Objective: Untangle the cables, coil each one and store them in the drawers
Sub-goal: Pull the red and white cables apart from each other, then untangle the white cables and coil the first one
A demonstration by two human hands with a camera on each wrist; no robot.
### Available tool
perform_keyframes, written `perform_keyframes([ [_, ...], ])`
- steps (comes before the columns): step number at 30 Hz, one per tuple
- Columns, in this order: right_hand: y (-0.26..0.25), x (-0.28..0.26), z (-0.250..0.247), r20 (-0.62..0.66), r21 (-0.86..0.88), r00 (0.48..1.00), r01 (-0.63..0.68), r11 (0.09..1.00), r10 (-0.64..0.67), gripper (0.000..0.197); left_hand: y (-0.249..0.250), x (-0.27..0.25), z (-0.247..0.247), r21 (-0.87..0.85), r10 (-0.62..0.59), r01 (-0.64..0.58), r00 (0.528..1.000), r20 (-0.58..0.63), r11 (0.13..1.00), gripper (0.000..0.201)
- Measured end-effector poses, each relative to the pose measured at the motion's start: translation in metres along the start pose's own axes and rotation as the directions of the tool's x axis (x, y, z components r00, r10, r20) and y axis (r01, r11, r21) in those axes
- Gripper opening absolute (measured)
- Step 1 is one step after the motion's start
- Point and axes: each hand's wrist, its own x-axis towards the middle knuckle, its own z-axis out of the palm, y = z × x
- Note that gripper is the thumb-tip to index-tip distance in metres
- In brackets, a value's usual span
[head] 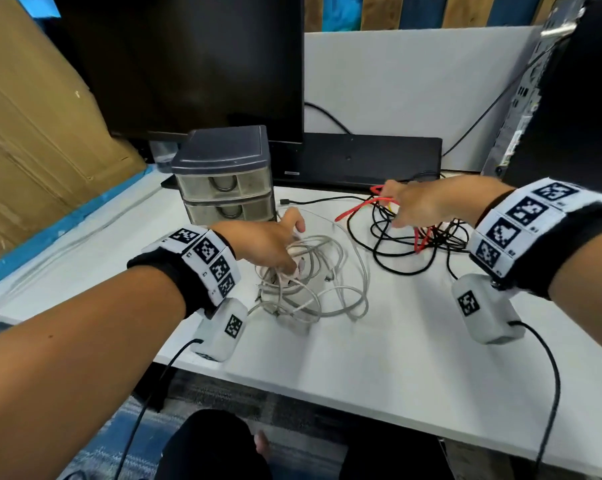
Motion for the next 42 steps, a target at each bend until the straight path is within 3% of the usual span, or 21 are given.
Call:
perform_keyframes([
  [5, -0.011, 0.020, 0.028, 0.114, -0.023, 0.965, 0.240, 0.970, -0.236, 0.060, -0.004, 0.004, -0.005, -0.140, 0.022, -0.014, 0.998, 0.054, 0.990, 0.073],
  [8, -0.017, 0.028, 0.044, 0.189, -0.193, 0.949, 0.289, 0.938, -0.253, 0.062, -0.009, 0.007, -0.003, -0.158, 0.036, -0.027, 0.998, 0.054, 0.987, 0.072],
  [13, -0.003, 0.031, 0.037, 0.209, -0.206, 0.972, 0.150, 0.967, -0.107, 0.081, -0.010, 0.010, -0.003, -0.101, 0.016, -0.012, 0.999, 0.036, 0.995, 0.068],
  [17, 0.003, 0.028, 0.035, 0.220, -0.168, 0.975, 0.012, 0.986, 0.025, 0.081, -0.011, 0.010, -0.003, -0.097, 0.033, -0.029, 0.999, 0.040, 0.995, 0.061],
  [23, -0.013, 0.024, 0.031, 0.238, -0.112, 0.971, -0.005, 0.994, 0.032, 0.078, -0.006, 0.006, -0.004, -0.223, 0.013, -0.004, 0.999, 0.040, 0.975, 0.036],
  [25, -0.018, 0.016, 0.023, 0.154, -0.108, 0.988, 0.033, 0.994, -0.016, 0.072, -0.004, 0.004, -0.004, -0.291, -0.001, 0.019, 0.998, 0.062, 0.957, 0.035],
  [27, -0.025, 0.003, 0.014, -0.007, -0.061, 0.993, 0.117, 0.991, -0.117, 0.061, -0.003, 0.002, -0.003, -0.404, 0.007, 0.042, 0.993, 0.120, 0.914, 0.049],
  [31, -0.049, -0.021, 0.003, -0.303, 0.203, 0.928, 0.283, 0.937, -0.215, 0.036, -0.005, -0.003, -0.003, -0.547, 0.020, 0.068, 0.988, 0.154, 0.834, 0.071],
  [33, -0.063, -0.032, 0.003, -0.349, 0.318, 0.917, 0.312, 0.895, -0.195, 0.027, -0.007, -0.005, -0.003, -0.550, 0.021, 0.043, 0.994, 0.110, 0.834, 0.074],
  [35, -0.074, -0.038, 0.007, -0.309, 0.367, 0.930, 0.312, 0.877, -0.201, 0.023, -0.008, -0.009, -0.002, -0.507, 0.023, -0.017, 1.000, 0.005, 0.862, 0.067],
  [38, -0.083, -0.041, 0.019, -0.158, 0.279, 0.953, 0.293, 0.914, -0.257, 0.027, -0.013, -0.016, -0.001, -0.193, 0.079, -0.119, 0.975, -0.206, 0.974, 0.032],
  [40, -0.082, -0.038, 0.030, -0.025, 0.212, 0.969, 0.244, 0.946, -0.245, 0.022, -0.019, -0.020, -0.002, -0.071, 0.090, -0.112, 0.962, -0.259, 0.991, 0.017],
  [42, -0.077, -0.033, 0.041, 0.085, 0.204, 0.974, 0.188, 0.961, -0.208, 0.028, -0.024, -0.026, -0.002, -0.054, 0.082, -0.098, 0.967, -0.240, 0.994, 0.010],
])
